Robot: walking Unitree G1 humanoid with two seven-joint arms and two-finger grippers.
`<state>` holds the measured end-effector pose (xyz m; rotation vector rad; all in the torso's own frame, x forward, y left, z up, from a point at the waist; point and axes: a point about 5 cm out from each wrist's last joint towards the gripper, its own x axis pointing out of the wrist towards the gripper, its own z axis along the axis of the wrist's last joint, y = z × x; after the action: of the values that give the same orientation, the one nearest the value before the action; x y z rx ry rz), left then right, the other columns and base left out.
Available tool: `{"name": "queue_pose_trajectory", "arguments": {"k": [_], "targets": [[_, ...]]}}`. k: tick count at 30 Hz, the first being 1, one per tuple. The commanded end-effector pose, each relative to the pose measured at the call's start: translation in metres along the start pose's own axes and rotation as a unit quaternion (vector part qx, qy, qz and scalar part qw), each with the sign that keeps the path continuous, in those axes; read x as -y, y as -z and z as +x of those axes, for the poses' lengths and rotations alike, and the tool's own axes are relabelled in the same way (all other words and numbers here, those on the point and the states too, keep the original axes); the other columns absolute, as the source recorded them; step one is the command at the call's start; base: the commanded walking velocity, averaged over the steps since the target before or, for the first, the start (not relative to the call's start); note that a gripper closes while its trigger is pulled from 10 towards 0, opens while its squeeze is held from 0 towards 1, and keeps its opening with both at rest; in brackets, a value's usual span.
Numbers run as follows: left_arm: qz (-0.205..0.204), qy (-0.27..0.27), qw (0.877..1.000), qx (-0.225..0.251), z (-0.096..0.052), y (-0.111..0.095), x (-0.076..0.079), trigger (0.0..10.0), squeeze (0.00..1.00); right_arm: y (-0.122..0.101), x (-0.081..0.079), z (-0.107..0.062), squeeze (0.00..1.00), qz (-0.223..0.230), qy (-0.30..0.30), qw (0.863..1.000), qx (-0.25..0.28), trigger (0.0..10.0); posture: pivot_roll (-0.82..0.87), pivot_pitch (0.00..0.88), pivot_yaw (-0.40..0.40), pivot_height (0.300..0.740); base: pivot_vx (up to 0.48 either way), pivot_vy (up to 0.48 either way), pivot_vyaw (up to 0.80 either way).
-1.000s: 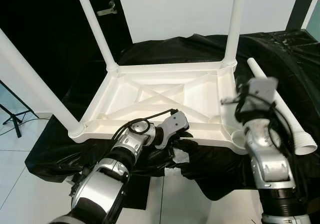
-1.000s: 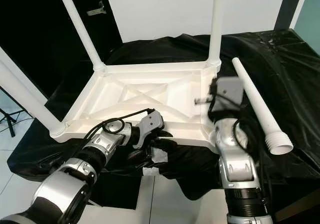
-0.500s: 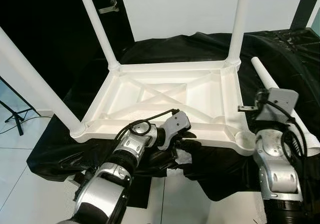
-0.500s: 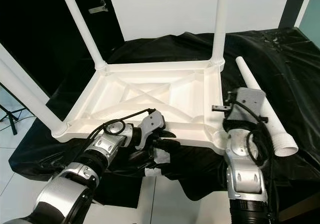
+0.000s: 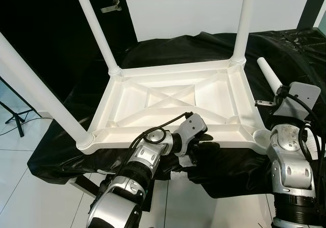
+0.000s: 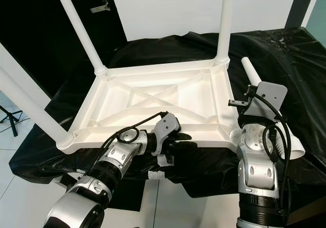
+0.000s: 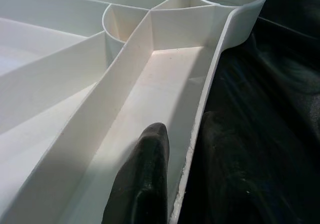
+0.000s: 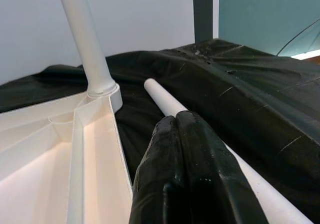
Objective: Building children table
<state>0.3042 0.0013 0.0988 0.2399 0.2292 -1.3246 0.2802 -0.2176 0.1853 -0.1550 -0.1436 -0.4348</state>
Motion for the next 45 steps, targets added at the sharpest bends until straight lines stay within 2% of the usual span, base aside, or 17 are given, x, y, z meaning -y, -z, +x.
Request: {"name": "queue_pose_trajectory", "arguments": {"k": [1,2,5,7,9,11,12,15,18,19,23,27,32,35,39,40,45], "targets": [[-0.028,-0.078,0.995,-0.049,0.000,0.031,0.004,10.0,0.27,0.002,-0.005,0.001,0.00,0.003,-0.012,1.000,-0.015,10.0,-0.20,0.000,0.087,0.740,0.000,0.000,0.00],[-0.020,-0.070,0.996,-0.052,-0.005,0.034,0.004,10.0,1.00,0.004,-0.005,0.001,0.00,0.001,-0.014,1.000,-0.019,10.0,-0.20,0.000,0.086,0.740,0.000,0.000,0.00],[-0.016,-0.069,0.996,-0.048,-0.012,0.037,0.002,10.0,1.00,0.006,-0.006,-0.001,0.00,0.000,-0.018,1.000,-0.025,10.0,-0.20,0.000,0.085,0.740,0.000,0.000,0.00],[-0.017,-0.071,0.997,-0.019,-0.015,0.032,0.002,10.0,1.00,0.006,-0.007,-0.002,0.00,0.001,-0.019,0.999,-0.027,10.0,-0.20,0.000,0.084,0.740,0.000,0.000,0.00],[-0.025,-0.034,0.999,0.031,-0.017,0.019,0.006,10.0,0.95,0.006,-0.007,-0.002,0.00,0.000,-0.019,0.999,-0.027,10.0,-0.20,0.000,0.084,0.740,0.000,0.000,0.00],[-0.028,-0.020,0.998,0.046,-0.018,0.014,0.007,10.0,0.95,0.006,-0.006,-0.002,0.00,0.000,-0.019,0.999,-0.028,10.0,-0.20,0.000,0.084,0.740,0.000,0.000,0.00],[-0.041,0.018,0.995,0.090,-0.023,0.002,0.009,10.0,0.00,0.006,-0.006,-0.002,0.00,-0.001,-0.018,0.999,-0.029,10.0,-0.20,0.000,0.080,0.740,0.000,0.000,0.00],[-0.045,0.103,0.978,0.177,-0.040,-0.026,0.012,10.0,0.00,0.005,-0.003,0.000,0.00,-0.002,-0.017,0.999,-0.030,10.0,-0.20,0.000,0.077,0.740,0.000,0.000,0.00],[-0.041,0.109,0.976,0.186,-0.045,-0.029,0.009,10.0,0.00,0.003,-0.001,0.001,0.00,0.007,-0.017,1.000,-0.025,10.0,-0.20,0.000,0.076,0.740,0.000,0.000,0.00],[-0.042,0.093,0.977,0.188,-0.045,-0.030,0.004,10.0,0.00,0.001,0.002,0.003,1.00,0.014,-0.018,0.999,-0.024,10.0,-0.20,0.000,0.076,0.740,0.000,0.000,0.00],[-0.039,0.064,0.981,0.179,-0.040,-0.028,-0.001,10.0,0.00,0.005,0.013,0.006,1.00,0.016,-0.006,0.999,-0.046,10.0,-0.21,0.000,0.078,0.740,0.000,0.000,0.00],[-0.049,0.076,0.980,0.177,-0.036,-0.028,0.005,10.0,0.00,0.018,0.033,0.008,1.00,-0.006,0.021,0.994,-0.107,10.0,-0.21,0.000,0.081,0.740,0.000,0.000,0.00],[-0.057,0.089,0.979,0.173,-0.034,-0.028,0.010,10.0,0.00,0.021,0.052,0.009,1.00,-0.022,0.047,0.988,-0.145,10.0,-0.22,0.000,0.080,0.740,0.000,0.000,0.00],[-0.058,0.090,0.980,0.170,-0.030,-0.028,0.010,10.0,0.00,0.028,0.057,0.010,1.00,-0.055,0.029,0.980,-0.189,10.0,-0.23,0.000,0.084,0.740,0.000,0.000,0.00],[-0.057,0.090,0.980,0.169,-0.030,-0.028,0.010,10.0,0.00,0.031,0.058,0.010,1.00,-0.059,0.024,0.978,-0.199,10.0,-0.23,0.000,0.084,0.740,0.000,0.000,0.00],[-0.055,0.091,0.980,0.167,-0.029,-0.028,0.010,10.0,0.00,0.036,0.056,0.009,0.00,-0.059,0.005,0.975,-0.213,10.0,-0.22,0.000,0.083,0.740,0.000,0.000,0.00],[-0.055,0.087,0.981,0.163,-0.027,-0.028,0.012,10.0,0.00,0.047,0.056,0.007,0.00,-0.064,-0.032,0.966,-0.250,10.0,-0.22,0.000,0.081,0.740,0.000,0.000,0.00]]}}
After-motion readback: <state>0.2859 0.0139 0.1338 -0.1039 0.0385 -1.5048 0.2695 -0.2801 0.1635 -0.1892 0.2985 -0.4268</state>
